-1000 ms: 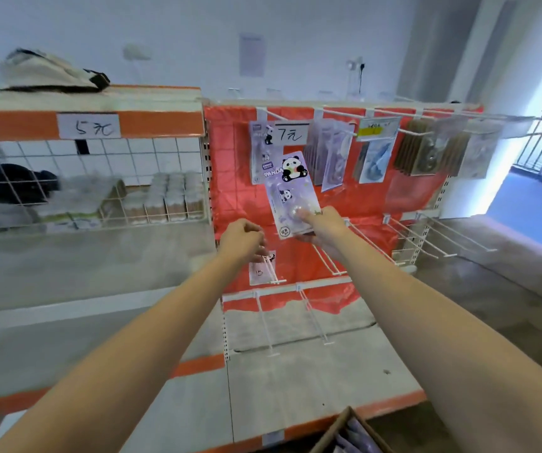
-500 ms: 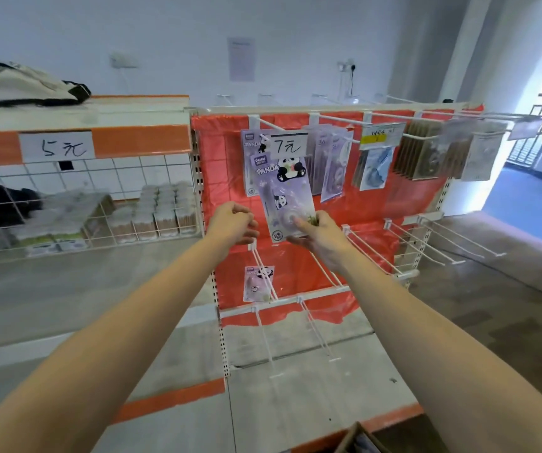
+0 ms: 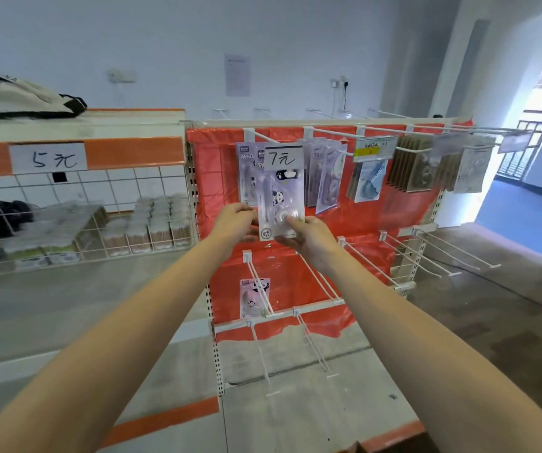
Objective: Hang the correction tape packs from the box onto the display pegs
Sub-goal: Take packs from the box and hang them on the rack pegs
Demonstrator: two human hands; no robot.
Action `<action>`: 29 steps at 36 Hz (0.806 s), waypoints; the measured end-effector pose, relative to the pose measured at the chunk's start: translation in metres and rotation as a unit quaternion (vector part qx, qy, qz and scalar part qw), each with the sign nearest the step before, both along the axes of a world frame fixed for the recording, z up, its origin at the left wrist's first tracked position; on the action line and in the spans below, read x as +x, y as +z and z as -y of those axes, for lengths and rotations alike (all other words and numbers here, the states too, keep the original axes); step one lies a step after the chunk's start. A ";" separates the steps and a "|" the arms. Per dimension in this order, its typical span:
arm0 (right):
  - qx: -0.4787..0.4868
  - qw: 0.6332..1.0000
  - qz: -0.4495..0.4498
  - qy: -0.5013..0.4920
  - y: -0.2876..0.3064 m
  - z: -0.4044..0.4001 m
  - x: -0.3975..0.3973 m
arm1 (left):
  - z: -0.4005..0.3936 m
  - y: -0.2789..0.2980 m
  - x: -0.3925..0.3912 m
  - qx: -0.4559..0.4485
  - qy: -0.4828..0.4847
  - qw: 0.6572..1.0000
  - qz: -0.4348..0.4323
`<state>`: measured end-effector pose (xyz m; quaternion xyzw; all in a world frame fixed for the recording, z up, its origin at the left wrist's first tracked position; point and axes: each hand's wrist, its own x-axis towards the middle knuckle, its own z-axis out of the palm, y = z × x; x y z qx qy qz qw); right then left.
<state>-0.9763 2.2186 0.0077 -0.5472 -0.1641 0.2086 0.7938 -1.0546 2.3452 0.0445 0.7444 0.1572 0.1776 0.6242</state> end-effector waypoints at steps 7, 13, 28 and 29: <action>-0.011 1.000 0.006 0.005 0.001 0.000 -0.002 | -0.008 0.004 0.004 0.008 0.013 1.000 0.017; -0.044 0.999 0.021 -0.005 0.003 0.005 -0.004 | -0.012 0.007 0.009 -0.014 0.009 1.000 0.023; -0.095 0.994 0.042 -0.020 0.008 0.016 -0.006 | -0.004 0.011 0.011 0.008 -0.028 0.998 0.057; -0.098 0.994 0.041 -0.024 0.009 0.016 -0.006 | -0.004 0.010 0.012 0.006 -0.027 0.998 0.057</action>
